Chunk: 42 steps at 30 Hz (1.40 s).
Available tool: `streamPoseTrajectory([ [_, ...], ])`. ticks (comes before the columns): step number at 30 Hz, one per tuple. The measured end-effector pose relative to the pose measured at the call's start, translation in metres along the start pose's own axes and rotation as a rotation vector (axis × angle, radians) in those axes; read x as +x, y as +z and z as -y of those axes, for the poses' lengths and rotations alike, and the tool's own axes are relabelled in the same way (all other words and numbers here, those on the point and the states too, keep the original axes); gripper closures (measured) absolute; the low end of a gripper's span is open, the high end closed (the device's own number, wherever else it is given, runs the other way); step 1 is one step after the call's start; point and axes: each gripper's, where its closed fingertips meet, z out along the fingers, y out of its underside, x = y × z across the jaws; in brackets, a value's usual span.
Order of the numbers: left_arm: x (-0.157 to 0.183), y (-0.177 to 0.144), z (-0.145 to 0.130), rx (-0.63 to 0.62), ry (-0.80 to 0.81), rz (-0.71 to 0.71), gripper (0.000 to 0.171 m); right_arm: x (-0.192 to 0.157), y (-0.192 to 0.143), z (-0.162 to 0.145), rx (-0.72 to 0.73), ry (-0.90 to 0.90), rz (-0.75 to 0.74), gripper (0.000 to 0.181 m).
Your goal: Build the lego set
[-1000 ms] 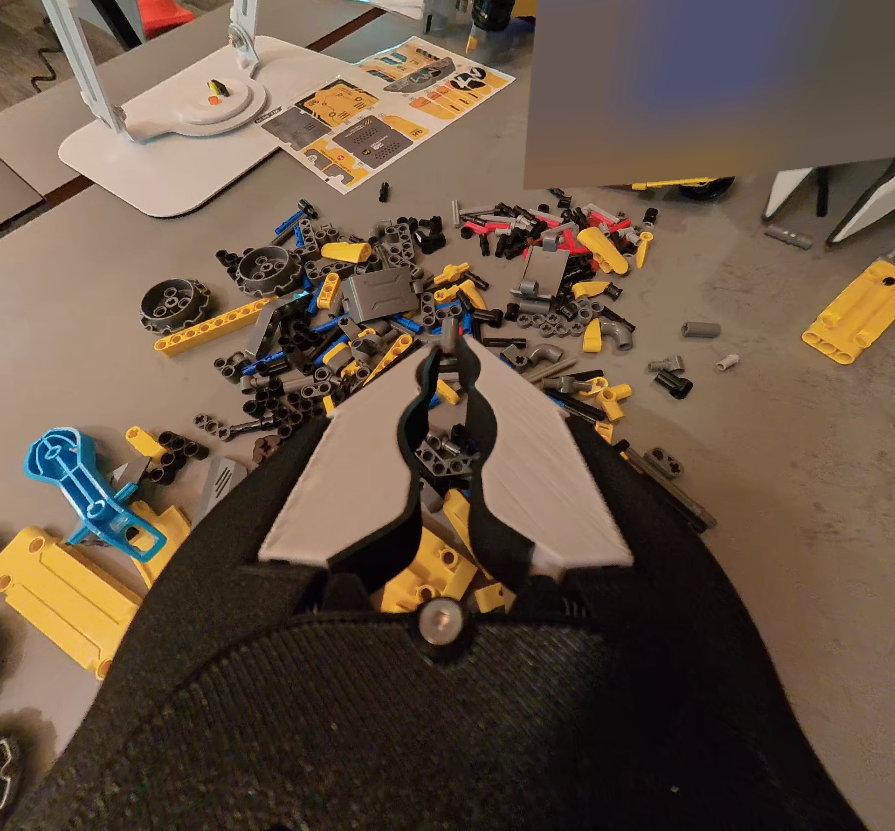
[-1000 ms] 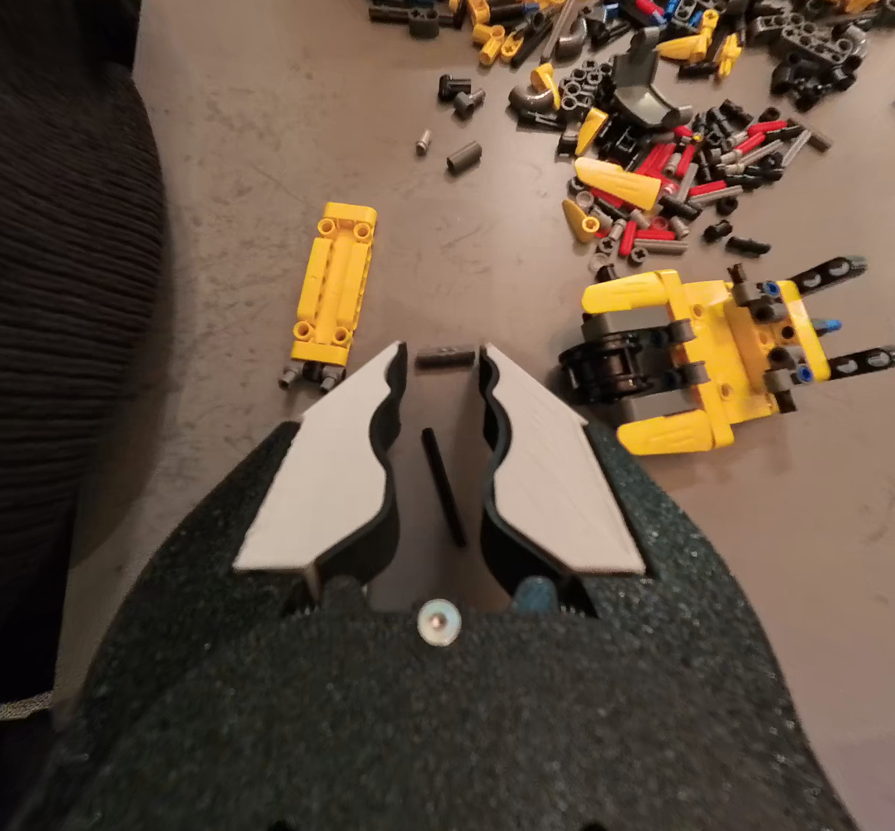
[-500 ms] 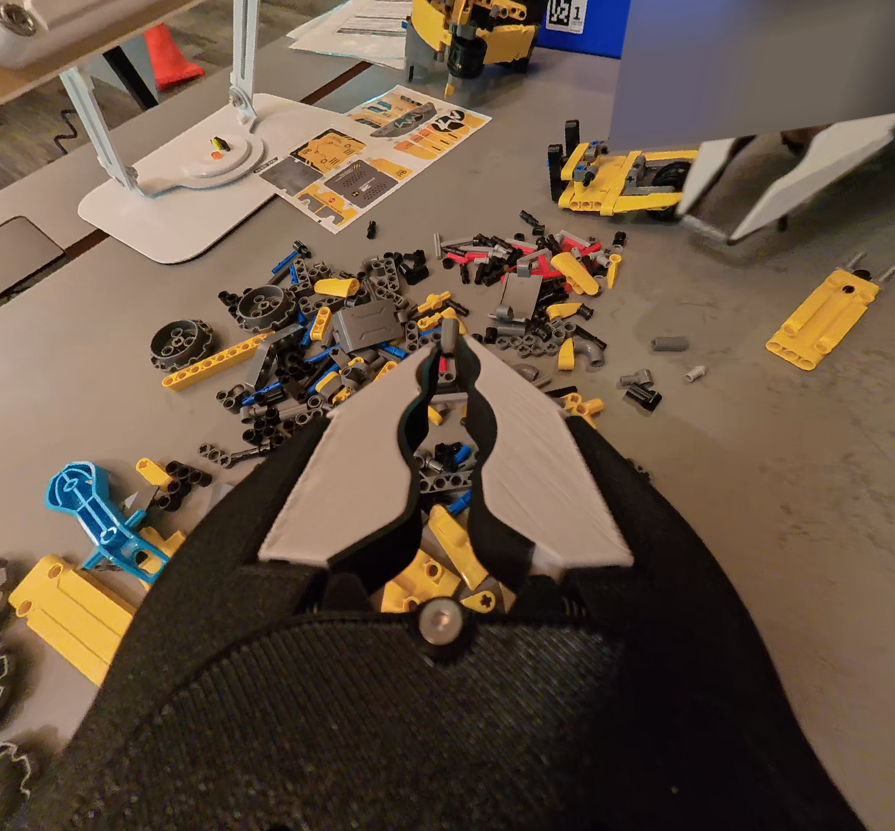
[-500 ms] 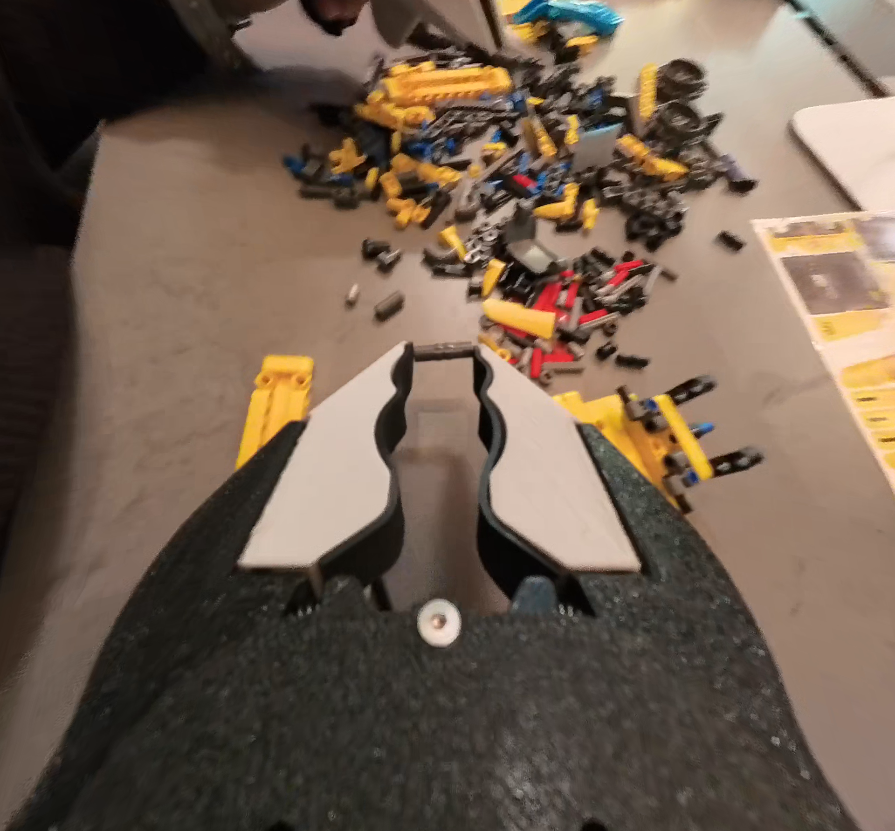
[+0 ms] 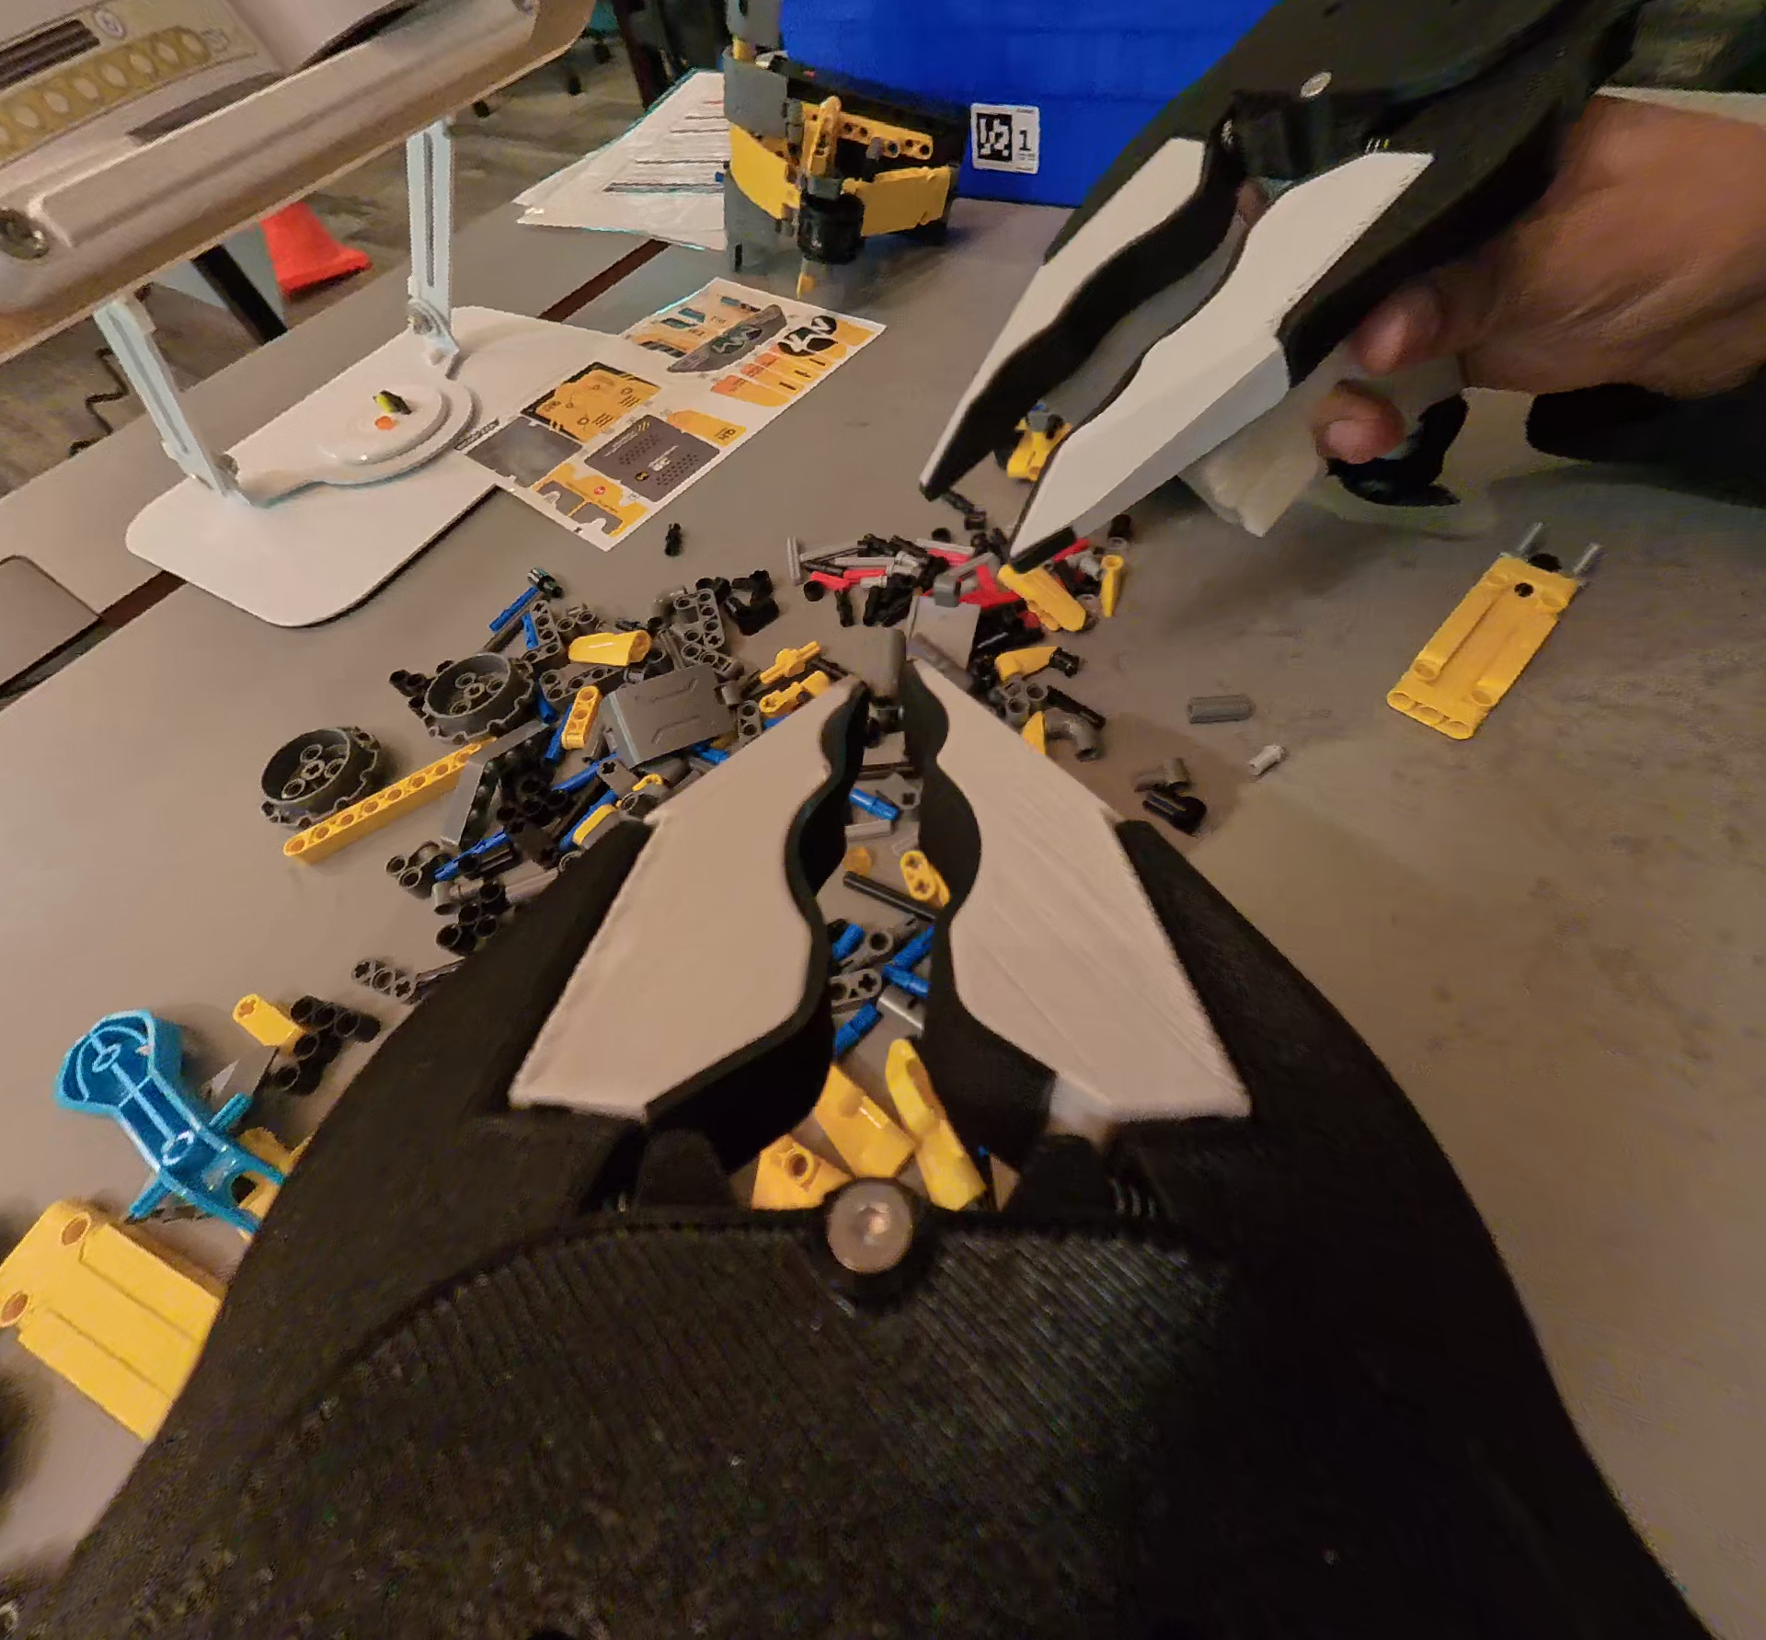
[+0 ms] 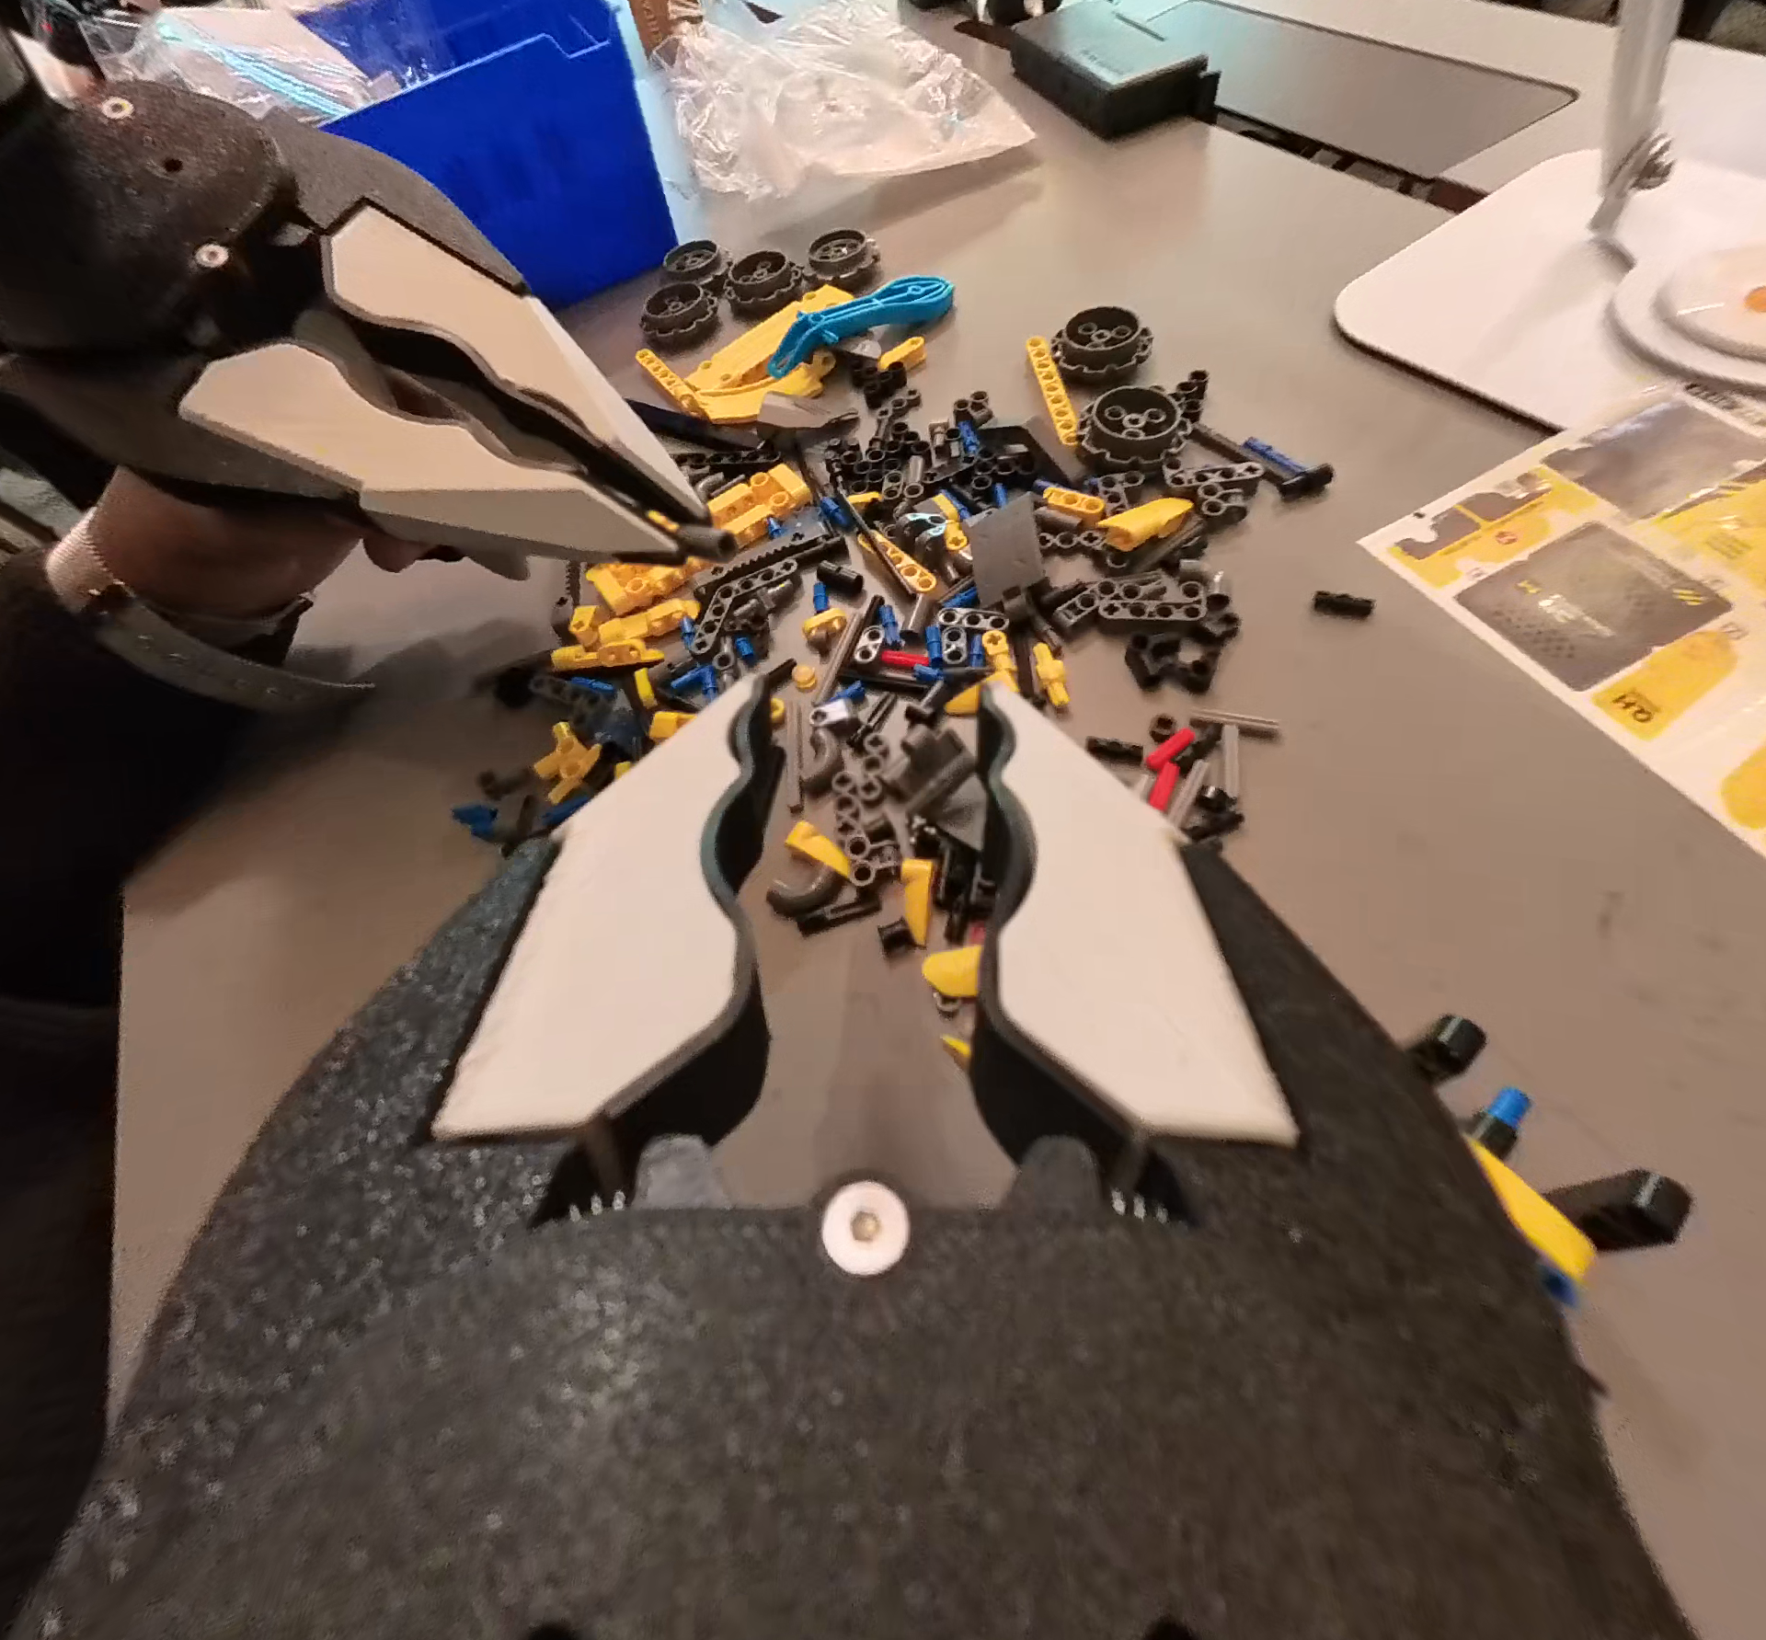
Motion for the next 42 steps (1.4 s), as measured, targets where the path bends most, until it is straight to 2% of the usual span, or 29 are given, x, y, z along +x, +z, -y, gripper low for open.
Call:
streamPoseTrajectory([
  [4,0.007,0.002,0.001,0.001,0.025,-0.009,0.168,0.006,-0.024,0.010,0.082,-0.057,-0.026,0.133],
  [8,0.021,0.011,-0.001,-0.019,0.039,-0.035,0.168,0.032,-0.073,0.032,0.247,-0.116,-0.123,0.134],
  [11,0.053,0.029,0.009,-0.015,0.040,-0.101,0.168,0.060,-0.117,0.040,0.355,-0.132,-0.230,0.134],
  [13,0.087,0.047,0.020,-0.017,0.031,-0.190,0.167,0.079,-0.143,0.034,0.387,-0.112,-0.292,0.134],
  [17,0.146,0.093,0.010,-0.208,0.050,-0.329,0.167,0.111,-0.174,0.007,0.385,0.001,-0.359,0.134],
  [19,0.158,0.111,-0.001,-0.304,0.090,-0.325,0.167,0.114,-0.178,-0.003,0.378,0.055,-0.340,0.134],
  [22,0.166,0.124,-0.007,-0.357,0.092,-0.329,0.167,0.106,-0.180,-0.001,0.388,0.043,-0.311,0.133],
  [27,0.169,0.127,-0.007,-0.359,0.042,-0.334,0.161,0.084,-0.172,0.003,0.348,-0.081,-0.293,0.133],
  [31,0.164,0.119,-0.001,-0.329,-0.017,-0.320,0.155,0.069,-0.171,0.007,0.370,-0.075,-0.224,0.133],
  [38,0.102,0.071,-0.020,-0.341,-0.072,-0.057,0.158,0.065,-0.177,0.011,0.420,-0.043,-0.202,0.133],
  [42,0.094,0.054,-0.033,-0.329,-0.135,-0.030,0.156,0.064,-0.176,0.011,0.424,-0.032,-0.189,0.133],
])
